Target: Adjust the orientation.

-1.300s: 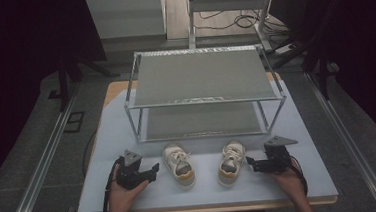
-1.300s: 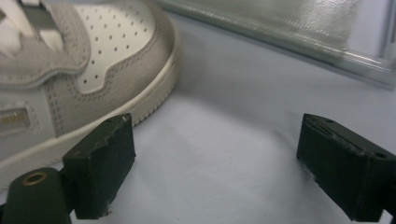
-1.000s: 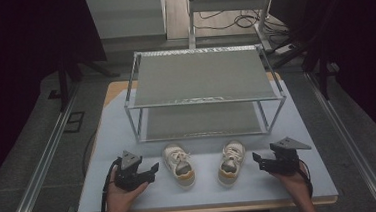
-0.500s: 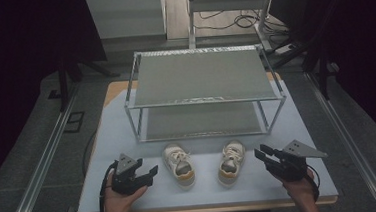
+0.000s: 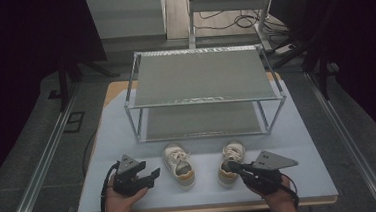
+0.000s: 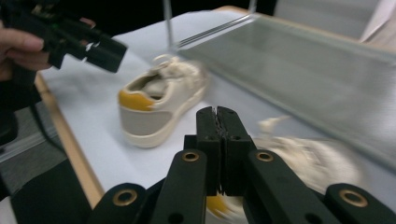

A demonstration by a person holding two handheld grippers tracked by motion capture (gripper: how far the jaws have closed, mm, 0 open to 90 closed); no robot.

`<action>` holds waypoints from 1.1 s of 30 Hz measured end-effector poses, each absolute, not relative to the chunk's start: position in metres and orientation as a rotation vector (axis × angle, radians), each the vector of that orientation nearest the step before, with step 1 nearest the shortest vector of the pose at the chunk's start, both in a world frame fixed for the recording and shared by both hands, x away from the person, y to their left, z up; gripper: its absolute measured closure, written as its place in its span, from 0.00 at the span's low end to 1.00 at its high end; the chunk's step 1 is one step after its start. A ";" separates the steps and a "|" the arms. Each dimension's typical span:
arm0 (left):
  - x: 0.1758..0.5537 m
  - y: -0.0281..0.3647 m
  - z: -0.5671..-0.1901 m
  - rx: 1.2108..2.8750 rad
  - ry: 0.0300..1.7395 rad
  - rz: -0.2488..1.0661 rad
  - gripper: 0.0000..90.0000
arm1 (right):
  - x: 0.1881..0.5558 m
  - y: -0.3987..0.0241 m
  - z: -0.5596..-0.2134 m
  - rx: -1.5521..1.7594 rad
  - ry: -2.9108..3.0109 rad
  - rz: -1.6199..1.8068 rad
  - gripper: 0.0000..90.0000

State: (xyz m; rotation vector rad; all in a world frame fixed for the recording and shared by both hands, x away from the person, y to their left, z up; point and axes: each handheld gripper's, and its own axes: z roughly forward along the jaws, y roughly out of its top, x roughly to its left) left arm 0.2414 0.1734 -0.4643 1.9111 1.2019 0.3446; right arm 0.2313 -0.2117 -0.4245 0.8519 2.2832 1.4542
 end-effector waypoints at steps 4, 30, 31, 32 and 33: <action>0.241 0.175 -0.465 1.900 1.197 0.337 0.42 | 0.233 -0.191 -0.432 0.833 2.341 1.452 0.99; 0.237 0.178 -0.461 1.916 1.216 0.322 0.39 | 0.239 -0.123 -0.467 0.856 2.414 1.254 0.99; 0.236 0.178 -0.461 1.916 1.215 0.321 0.39 | 0.238 -0.123 -0.468 0.857 2.408 1.250 0.99; 0.236 0.178 -0.461 1.916 1.215 0.321 0.39 | 0.238 -0.123 -0.468 0.859 2.409 1.254 0.99; 0.236 0.178 -0.460 1.916 1.215 0.321 0.39 | 0.237 -0.122 -0.468 0.857 2.409 1.253 0.99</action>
